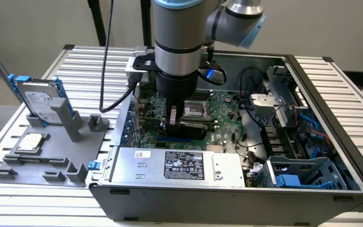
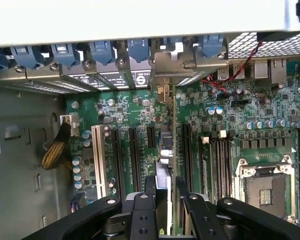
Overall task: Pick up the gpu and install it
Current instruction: 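Insert the gpu into the slot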
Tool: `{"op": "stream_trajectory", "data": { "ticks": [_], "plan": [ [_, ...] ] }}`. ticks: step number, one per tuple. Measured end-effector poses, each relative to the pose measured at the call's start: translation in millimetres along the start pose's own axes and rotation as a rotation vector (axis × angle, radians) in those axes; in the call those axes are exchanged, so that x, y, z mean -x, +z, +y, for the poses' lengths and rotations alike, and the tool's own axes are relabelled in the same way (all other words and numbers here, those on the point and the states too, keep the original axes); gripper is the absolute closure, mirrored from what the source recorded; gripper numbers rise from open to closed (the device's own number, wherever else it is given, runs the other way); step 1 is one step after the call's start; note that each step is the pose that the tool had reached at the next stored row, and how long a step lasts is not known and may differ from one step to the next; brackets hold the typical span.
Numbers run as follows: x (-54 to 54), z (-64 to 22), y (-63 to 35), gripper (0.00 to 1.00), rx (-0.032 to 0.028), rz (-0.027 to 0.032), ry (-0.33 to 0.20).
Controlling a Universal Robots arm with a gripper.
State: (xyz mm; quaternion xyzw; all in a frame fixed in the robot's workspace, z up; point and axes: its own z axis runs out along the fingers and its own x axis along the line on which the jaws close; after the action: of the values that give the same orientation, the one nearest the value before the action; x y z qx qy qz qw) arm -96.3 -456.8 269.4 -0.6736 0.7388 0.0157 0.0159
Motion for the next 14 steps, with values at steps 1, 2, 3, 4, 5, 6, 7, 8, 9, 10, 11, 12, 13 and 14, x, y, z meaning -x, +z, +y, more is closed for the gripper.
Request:
{"op": "stream_trajectory", "data": {
  "ticks": [1,2,3,4,5,6,7,8,9,10,11,12,13,14],
  "plan": [
    [0.0,0.1,0.1,0.74,0.0003,0.0002,-0.004],
    [0.0,0.1,0.2,0.74,0.0005,0.0002,-0.009],
    [0.2,0.1,0.4,0.74,0.0006,0.0,-0.012],
    [0.4,0.1,0.5,0.74,0.0006,-0.0002,-0.015],
    [0.6,0.2,0.5,0.74,0.0007,-0.0001,-0.018],
    [0.9,0.2,0.5,0.74,0.0008,-0.0001,-0.019],
    [1.1,0.2,0.5,0.74,0.0009,-0.0001,-0.021],
    [1.6,0.3,0.6,0.74,0.0009,-0.0001,-0.022],
    [2.1,0.4,0.6,0.74,0.001,-0.0001,-0.023],
    [2.6,0.4,0.6,0.74,0.0011,0.0,-0.024],
    [2.8,0.3,0.6,0.74,0.0012,0.0,-0.025],
    [2.9,0.4,0.6,0.74,0.0012,0.0,-0.025],
    [2.9,0.4,0.6,0.74,0.0012,0.0,-0.025],
    [2.9,0.4,0.6,0.74,0.0012,0.0,-0.025]
  ]
}}
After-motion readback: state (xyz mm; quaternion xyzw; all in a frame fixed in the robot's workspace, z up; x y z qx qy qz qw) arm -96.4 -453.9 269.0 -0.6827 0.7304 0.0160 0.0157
